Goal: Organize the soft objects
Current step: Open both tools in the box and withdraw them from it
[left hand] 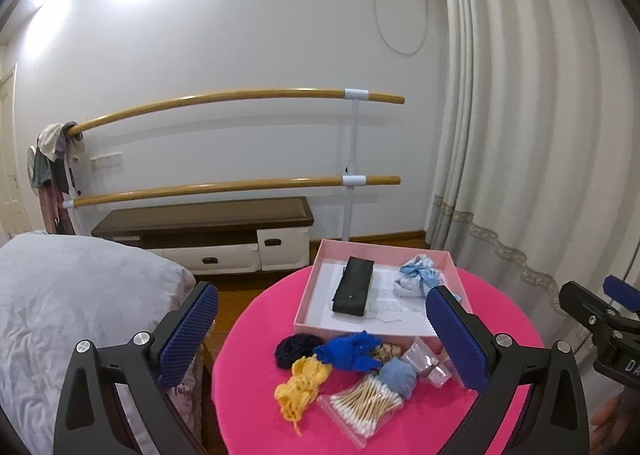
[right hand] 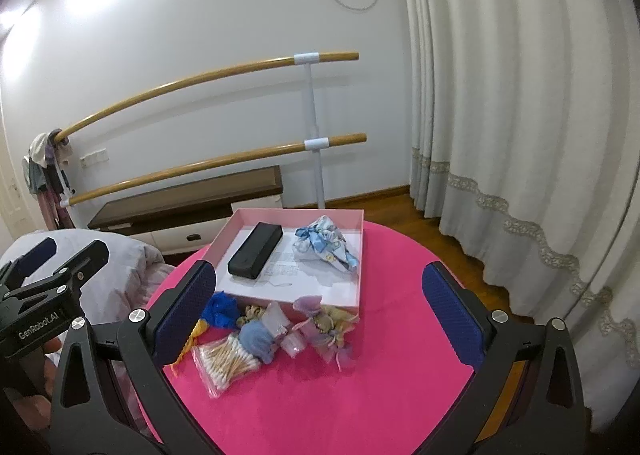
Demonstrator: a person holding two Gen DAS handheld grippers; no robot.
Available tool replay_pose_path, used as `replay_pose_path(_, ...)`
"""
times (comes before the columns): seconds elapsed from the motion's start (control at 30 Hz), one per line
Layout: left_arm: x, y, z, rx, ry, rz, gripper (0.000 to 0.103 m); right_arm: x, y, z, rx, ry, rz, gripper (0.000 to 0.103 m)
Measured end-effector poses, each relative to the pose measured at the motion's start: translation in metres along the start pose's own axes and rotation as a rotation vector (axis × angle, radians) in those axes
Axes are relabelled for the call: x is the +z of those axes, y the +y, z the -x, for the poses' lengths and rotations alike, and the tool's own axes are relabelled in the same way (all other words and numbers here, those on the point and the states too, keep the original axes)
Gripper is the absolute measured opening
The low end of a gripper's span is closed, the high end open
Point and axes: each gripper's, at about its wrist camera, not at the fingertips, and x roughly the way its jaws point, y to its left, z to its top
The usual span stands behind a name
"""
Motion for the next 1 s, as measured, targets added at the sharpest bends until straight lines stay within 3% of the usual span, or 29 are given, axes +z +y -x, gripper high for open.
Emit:
replay_pose_path(0.27, -0.025, -0.007, 0.026, -0.003, -0.020, -0.010, 0.103, -0.021, 0.005, 0.022, 0.005, -0.006, 0.001, 0.103)
replay_pose_path(0.57, -0.025, -0.006, 0.038, -0.011, -0.026, -0.008, 0.103, -0.023, 0.009, 0.029, 0.009, -0.012, 0.013, 0.103)
replay_pose_path(1.0, -0.035, 0.009, 0.021, -0.007, 0.031, 0.011, 0.103, -0.030, 0.006, 0.013, -0.022, 0.017, 0.021, 0.103)
